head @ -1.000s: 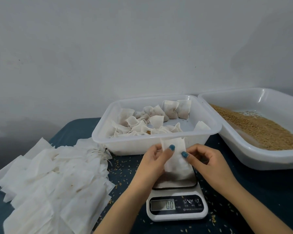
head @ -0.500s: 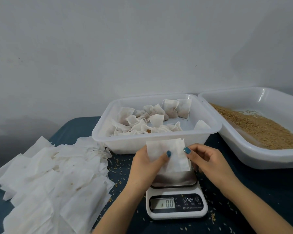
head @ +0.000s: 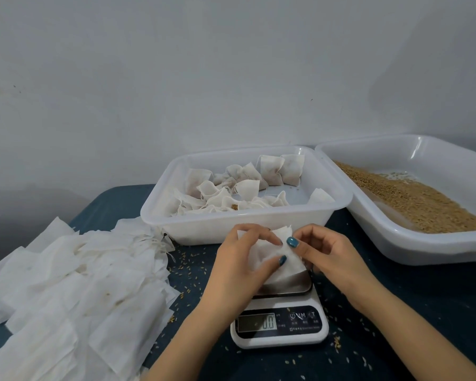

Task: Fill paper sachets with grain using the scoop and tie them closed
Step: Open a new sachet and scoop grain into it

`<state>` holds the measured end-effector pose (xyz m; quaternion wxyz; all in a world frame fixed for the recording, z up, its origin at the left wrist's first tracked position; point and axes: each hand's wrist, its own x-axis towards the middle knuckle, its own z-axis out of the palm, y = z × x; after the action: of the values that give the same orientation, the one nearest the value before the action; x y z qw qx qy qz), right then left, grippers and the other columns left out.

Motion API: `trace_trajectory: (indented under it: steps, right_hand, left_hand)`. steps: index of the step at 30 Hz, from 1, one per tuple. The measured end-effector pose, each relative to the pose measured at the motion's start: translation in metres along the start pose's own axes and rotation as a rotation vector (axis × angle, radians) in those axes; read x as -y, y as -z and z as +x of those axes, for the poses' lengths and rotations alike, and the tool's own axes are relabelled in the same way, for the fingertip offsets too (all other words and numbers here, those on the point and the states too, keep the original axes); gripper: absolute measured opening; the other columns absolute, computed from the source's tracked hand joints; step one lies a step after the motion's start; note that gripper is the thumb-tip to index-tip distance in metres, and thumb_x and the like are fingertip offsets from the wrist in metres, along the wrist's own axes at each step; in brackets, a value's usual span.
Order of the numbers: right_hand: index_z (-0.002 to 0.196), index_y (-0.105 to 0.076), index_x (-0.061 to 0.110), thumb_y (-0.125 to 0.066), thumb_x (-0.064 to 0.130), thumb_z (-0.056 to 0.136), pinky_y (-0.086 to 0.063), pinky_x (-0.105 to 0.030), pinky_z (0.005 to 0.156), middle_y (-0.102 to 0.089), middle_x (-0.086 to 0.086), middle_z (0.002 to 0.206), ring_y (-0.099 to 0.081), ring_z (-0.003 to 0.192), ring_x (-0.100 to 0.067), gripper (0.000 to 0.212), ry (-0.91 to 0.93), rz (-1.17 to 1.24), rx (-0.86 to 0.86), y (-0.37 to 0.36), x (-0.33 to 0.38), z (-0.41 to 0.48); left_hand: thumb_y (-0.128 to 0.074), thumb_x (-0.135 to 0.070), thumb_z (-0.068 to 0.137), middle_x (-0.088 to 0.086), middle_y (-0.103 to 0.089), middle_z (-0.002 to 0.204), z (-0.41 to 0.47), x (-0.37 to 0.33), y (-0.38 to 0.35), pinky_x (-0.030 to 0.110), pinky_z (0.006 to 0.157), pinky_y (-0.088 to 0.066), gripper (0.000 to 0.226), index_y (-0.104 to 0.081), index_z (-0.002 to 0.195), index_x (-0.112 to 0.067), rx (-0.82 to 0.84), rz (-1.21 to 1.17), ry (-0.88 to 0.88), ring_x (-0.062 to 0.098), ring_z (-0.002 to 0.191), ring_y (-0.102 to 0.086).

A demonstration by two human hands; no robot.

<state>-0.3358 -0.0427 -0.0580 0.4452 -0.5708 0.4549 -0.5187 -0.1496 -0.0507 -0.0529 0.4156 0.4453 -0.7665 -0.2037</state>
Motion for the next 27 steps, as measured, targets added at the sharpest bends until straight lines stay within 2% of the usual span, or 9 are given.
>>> trace_trajectory:
  steps: [2,5,10,13,19,27]
  right_hand:
    - [0.087,-0.070,0.008,-0.071,0.027,0.079,-0.045,-0.012,0.054,-0.066,0.008,0.068,-0.057,0.059,0.001,0.021,-0.008,0.005,0.025,-0.0009,0.0019,-0.0009]
    - [0.085,-0.070,0.010,-0.072,0.030,0.076,-0.045,-0.012,0.054,-0.065,0.008,0.068,-0.057,0.060,0.002,0.022,-0.017,0.003,0.042,-0.0018,0.0036,-0.0016]
    - [0.083,-0.071,0.013,-0.073,0.030,0.077,-0.043,-0.011,0.051,-0.064,0.009,0.066,-0.055,0.058,0.003,0.018,-0.019,0.022,0.028,-0.0011,0.0042,-0.0016]
    - [0.079,-0.072,0.018,-0.074,0.028,0.078,-0.044,-0.012,0.053,-0.065,0.007,0.068,-0.057,0.060,0.000,0.010,-0.019,0.036,0.055,-0.0004,0.0046,-0.0018]
    - [0.076,-0.072,0.021,-0.073,0.029,0.079,-0.043,-0.011,0.052,-0.067,0.005,0.070,-0.056,0.059,0.000,0.009,-0.001,0.038,0.094,-0.0004,0.0062,-0.0031]
    - [0.078,-0.071,0.018,-0.073,0.035,0.076,-0.042,-0.011,0.052,-0.063,0.010,0.064,-0.054,0.057,0.002,0.018,-0.009,0.012,0.066,0.0004,0.0058,-0.0018]
  left_hand:
    - [-0.082,-0.018,0.077,-0.018,-0.057,0.109,0.0011,0.0005,0.0004,0.000,0.089,-0.029,0.024,-0.070,0.083,-0.037,-0.032,-0.006,0.018,-0.011,0.113,-0.049]
    - [-0.082,-0.015,0.078,-0.017,-0.058,0.107,0.0016,0.0012,0.0019,-0.001,0.087,-0.029,0.022,-0.071,0.078,-0.035,-0.030,-0.024,0.039,-0.013,0.110,-0.050]
    - [-0.078,-0.016,0.083,-0.015,-0.058,0.110,0.0018,-0.0026,0.0031,0.002,0.090,-0.031,0.015,-0.070,0.085,-0.029,0.008,-0.055,0.029,-0.009,0.111,-0.051]
    - [-0.081,-0.019,0.080,-0.014,-0.059,0.113,0.0008,-0.0056,0.0024,0.004,0.093,-0.032,0.022,-0.070,0.096,-0.029,0.021,-0.081,-0.014,-0.005,0.113,-0.052]
    - [-0.083,-0.020,0.077,-0.017,-0.061,0.106,0.0003,-0.0050,0.0019,0.003,0.088,-0.034,0.017,-0.072,0.077,-0.032,-0.025,-0.117,0.045,-0.005,0.107,-0.056]
    - [-0.080,-0.025,0.080,-0.019,-0.058,0.109,-0.0001,-0.0028,0.0028,0.004,0.090,-0.034,0.011,-0.071,0.079,-0.030,-0.020,-0.108,0.038,-0.003,0.111,-0.055]
